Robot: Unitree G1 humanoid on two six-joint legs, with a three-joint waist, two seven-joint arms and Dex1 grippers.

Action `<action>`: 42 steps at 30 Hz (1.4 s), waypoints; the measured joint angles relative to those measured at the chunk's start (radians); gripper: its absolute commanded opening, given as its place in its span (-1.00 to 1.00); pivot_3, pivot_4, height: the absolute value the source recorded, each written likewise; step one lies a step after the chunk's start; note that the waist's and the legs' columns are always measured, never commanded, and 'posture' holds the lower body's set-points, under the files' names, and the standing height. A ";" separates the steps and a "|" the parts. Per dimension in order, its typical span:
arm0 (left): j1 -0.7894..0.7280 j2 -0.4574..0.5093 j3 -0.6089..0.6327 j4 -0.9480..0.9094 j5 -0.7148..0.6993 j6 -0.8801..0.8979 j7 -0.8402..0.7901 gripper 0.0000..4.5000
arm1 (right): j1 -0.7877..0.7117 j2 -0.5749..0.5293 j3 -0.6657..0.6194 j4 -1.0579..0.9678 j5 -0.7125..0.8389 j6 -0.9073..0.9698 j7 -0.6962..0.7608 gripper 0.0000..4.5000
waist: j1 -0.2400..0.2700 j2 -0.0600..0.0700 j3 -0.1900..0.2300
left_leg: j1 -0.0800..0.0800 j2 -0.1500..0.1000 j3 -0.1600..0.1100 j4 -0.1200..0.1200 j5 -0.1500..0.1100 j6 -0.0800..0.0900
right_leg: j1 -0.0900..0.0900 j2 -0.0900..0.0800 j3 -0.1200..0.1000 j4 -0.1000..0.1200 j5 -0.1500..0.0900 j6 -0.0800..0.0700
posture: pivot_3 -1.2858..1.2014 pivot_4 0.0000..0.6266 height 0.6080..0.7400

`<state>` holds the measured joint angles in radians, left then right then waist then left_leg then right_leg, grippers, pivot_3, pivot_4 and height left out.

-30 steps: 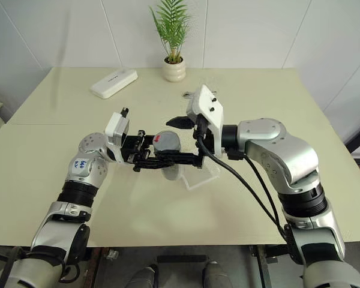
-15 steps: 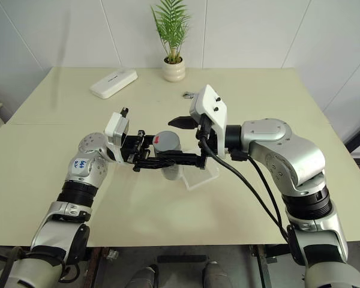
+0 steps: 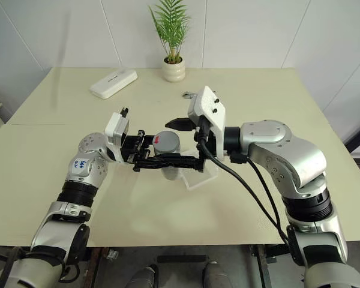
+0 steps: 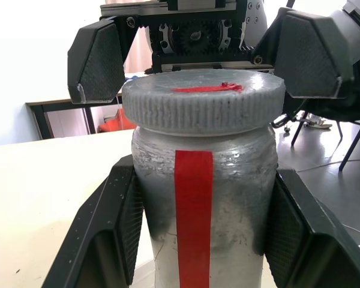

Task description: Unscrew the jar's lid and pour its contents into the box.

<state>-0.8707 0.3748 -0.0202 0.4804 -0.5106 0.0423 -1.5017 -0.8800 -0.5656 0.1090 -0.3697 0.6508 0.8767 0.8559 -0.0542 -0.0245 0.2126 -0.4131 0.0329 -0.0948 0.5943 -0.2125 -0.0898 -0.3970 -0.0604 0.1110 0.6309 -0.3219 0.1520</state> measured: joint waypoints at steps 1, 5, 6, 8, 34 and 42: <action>0.000 0.000 0.000 0.000 0.000 0.000 0.000 0.17 | 0.000 0.004 0.000 0.000 0.000 0.000 -0.002 1.00 | 0.000 0.000 0.000 | 0.000 0.000 0.000 0.000 0.000 0.000 | 0.000 0.000 0.000 0.000 0.000 0.000 | 0.03 -0.52 1.00; 0.000 0.000 0.000 0.003 0.000 -0.001 0.000 0.17 | -0.007 0.014 0.000 0.006 -0.001 -0.003 -0.006 1.00 | 0.000 0.000 0.000 | 0.000 0.000 0.000 0.000 0.000 0.000 | 0.000 0.000 0.000 0.000 0.000 0.000 | 0.03 -0.52 1.00; 0.000 0.000 0.000 0.003 0.000 -0.001 0.000 0.17 | -0.010 0.014 0.000 0.009 -0.002 -0.003 -0.006 1.00 | 0.000 0.000 0.000 | 0.000 0.000 0.000 0.000 0.000 0.000 | 0.000 0.000 0.000 0.000 0.000 0.000 | 0.03 -0.52 1.00; 0.000 0.000 0.000 0.003 0.000 -0.001 0.000 0.17 | -0.016 0.014 0.000 0.018 -0.003 -0.005 -0.006 1.00 | 0.000 0.000 0.000 | 0.000 0.000 0.000 0.000 0.000 0.000 | 0.000 0.000 0.000 0.000 0.000 0.000 | 0.03 -0.52 1.00; 0.000 0.000 -0.001 0.002 0.000 -0.001 0.000 0.17 | -0.018 0.014 0.038 0.029 -0.030 -0.005 0.028 0.59 | 0.000 0.000 0.000 | 0.000 0.000 0.000 0.000 0.000 0.000 | 0.000 0.000 0.000 0.000 0.000 0.000 | 0.03 -0.52 1.00; 0.000 0.000 -0.001 0.002 0.000 -0.001 0.000 0.17 | -0.040 0.014 0.028 0.031 -0.017 -0.003 0.034 0.59 | 0.000 0.000 0.000 | 0.000 0.000 0.000 0.000 0.000 0.000 | 0.000 0.000 0.000 0.000 0.000 0.000 | 0.03 -0.52 1.00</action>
<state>-0.8708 0.3744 -0.0212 0.4828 -0.5103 0.0414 -1.5018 -0.9198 -0.5516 0.1366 -0.3384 0.6341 0.8732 0.8899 -0.0544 -0.0245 0.2126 -0.4130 0.0329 -0.0948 0.5944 -0.2125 -0.0898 -0.3970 -0.0604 0.1110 0.6312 -0.3219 0.1520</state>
